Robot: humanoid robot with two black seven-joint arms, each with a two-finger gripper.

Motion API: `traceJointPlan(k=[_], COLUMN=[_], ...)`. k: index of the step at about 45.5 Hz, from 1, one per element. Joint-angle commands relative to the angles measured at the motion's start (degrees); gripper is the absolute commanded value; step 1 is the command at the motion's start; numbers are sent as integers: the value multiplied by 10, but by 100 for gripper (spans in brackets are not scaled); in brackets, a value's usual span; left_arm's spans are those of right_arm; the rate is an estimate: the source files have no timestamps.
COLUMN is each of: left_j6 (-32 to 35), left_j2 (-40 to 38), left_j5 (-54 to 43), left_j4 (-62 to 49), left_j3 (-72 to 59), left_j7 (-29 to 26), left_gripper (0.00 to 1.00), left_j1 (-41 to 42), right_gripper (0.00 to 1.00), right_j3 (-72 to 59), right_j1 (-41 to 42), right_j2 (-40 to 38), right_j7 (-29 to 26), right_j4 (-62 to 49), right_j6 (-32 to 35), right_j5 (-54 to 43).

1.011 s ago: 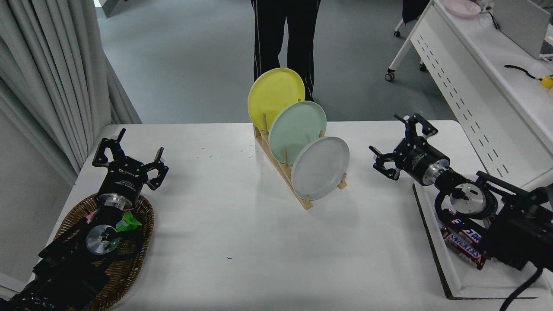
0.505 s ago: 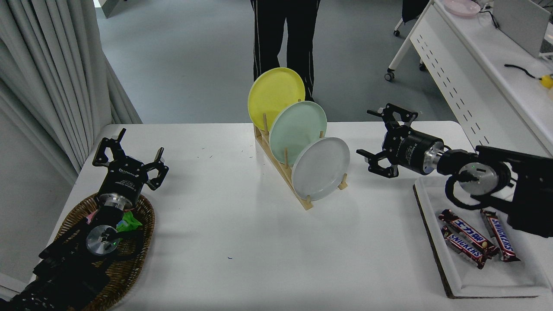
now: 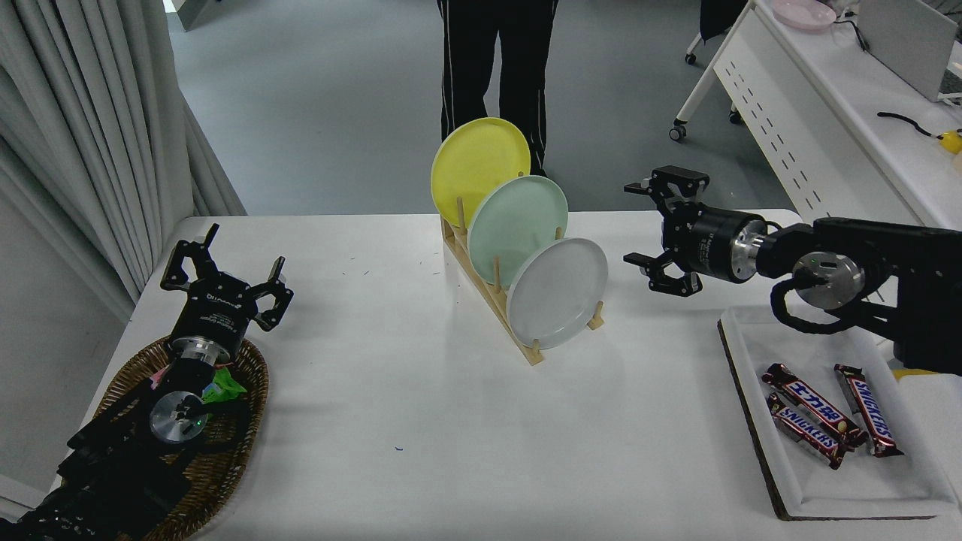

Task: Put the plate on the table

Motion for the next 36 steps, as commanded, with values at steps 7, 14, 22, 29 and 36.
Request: traceJointPlan(k=[7,14,22,29,36], left_j6=[0,0,-1,0,0], left_j2=[0,0,0,0,0], left_j5=[0,0,0,0,0], left_j4=[0,0,0,0,0], left_j3=[0,0,0,0,0], left_j7=[0,0,0,0,0], left_gripper=[100,100,100,100,100], left_j1=[0,0,0,0,0], right_gripper=[100,100,100,100,100], right_j3=[34,64,64,65,76], right_j1=[4,2,-5,-15,-27], right_j2=[48,86,133,156,161], right_j7=[-100,-111,-111,-112,-112], right_j4=[-14,-45,-102,-130,-131], right_j6=[-76,-82,-84,-83,-79], right_j5=[-47,-63,-63,-63,-63])
